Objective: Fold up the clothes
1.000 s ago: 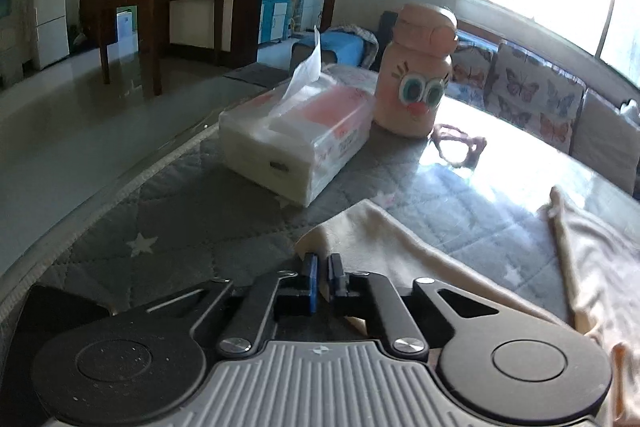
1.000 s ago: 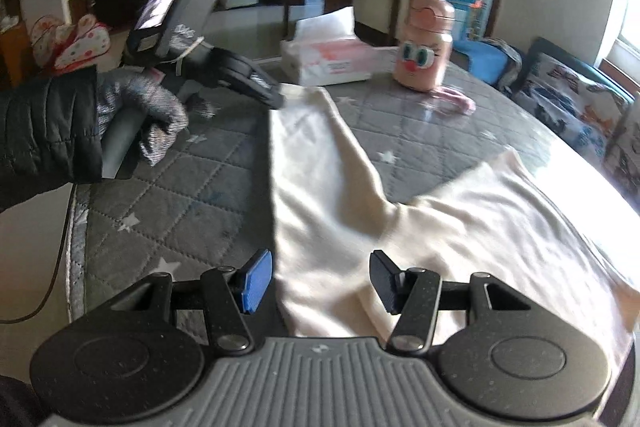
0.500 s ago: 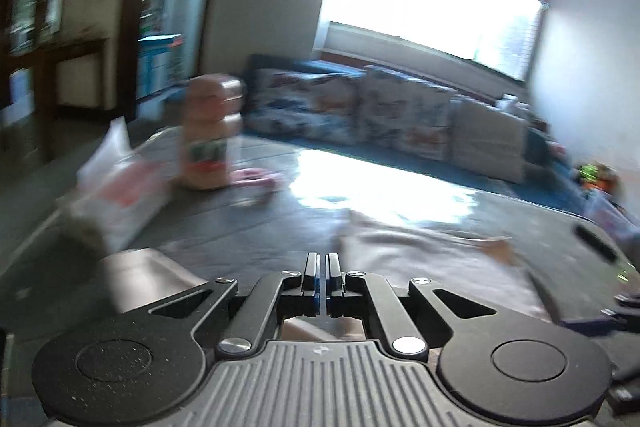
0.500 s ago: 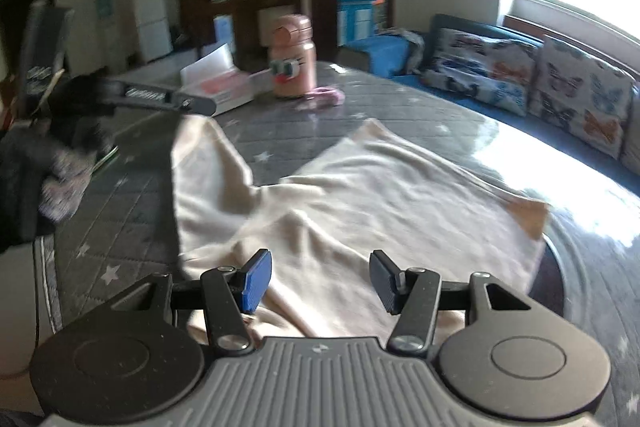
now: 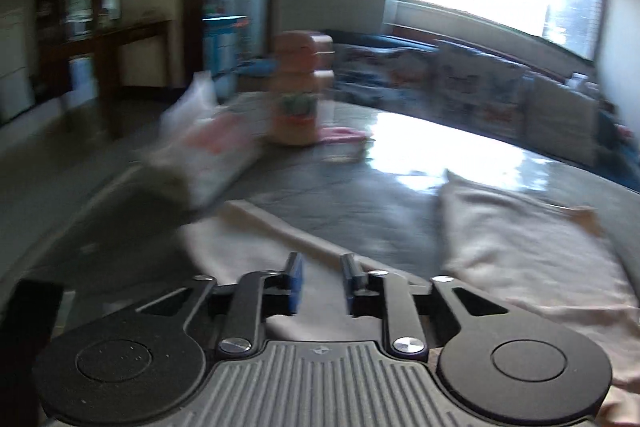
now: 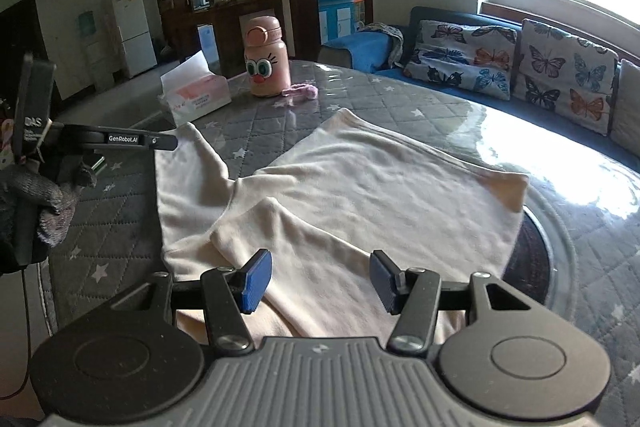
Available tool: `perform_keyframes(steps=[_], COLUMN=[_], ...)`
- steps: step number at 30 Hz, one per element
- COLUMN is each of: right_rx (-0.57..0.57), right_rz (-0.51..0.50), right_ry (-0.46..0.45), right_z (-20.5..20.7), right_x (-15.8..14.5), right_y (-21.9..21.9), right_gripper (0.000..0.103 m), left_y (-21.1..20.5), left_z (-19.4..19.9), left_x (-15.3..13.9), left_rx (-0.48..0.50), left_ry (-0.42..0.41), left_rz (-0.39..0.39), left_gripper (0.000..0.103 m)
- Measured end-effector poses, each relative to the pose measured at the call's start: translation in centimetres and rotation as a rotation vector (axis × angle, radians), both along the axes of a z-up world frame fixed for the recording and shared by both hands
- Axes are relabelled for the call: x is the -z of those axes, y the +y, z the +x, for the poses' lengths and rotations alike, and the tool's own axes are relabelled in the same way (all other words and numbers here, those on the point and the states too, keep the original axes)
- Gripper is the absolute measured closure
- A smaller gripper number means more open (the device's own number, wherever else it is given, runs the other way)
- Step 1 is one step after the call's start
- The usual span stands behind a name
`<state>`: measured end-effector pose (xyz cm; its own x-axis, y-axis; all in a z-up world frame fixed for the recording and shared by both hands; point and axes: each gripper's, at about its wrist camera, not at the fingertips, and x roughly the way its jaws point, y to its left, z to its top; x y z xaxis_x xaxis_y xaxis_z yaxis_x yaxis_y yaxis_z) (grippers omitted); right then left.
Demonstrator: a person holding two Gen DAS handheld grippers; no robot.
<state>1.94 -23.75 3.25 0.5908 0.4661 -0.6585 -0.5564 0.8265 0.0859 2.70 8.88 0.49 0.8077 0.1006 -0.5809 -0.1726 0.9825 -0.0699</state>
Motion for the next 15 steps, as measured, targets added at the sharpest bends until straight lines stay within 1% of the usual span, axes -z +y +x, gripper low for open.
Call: perform_keyframes(steps=[4, 6, 11, 15], right_rx=[-0.026, -0.036, -0.044, -0.046], right_rz=[-0.006, -0.014, -0.026, -0.031], right_ry=[0.011, 0.016, 0.037, 0.050], right_z=[0.5, 0.7, 1.4, 1.7], right_x=[0.4, 0.6, 1.1, 1.5], right_y=[1.5, 2.2, 3.3, 3.8], right_gripper=[0.048, 0.048, 0.048, 0.048], left_y=[4.4, 5.6, 7.5, 7.6], left_z=[1.2, 1.8, 3.3, 4.1], left_x=[1.5, 1.9, 3.0, 3.5], left_rx=[-0.110, -0.141, -0.160, -0.178], left_ry=[0.021, 0.026, 0.031, 0.033], left_rz=[-0.019, -0.036, -0.071, -0.073], left_gripper=[0.074, 0.074, 0.070, 0.066])
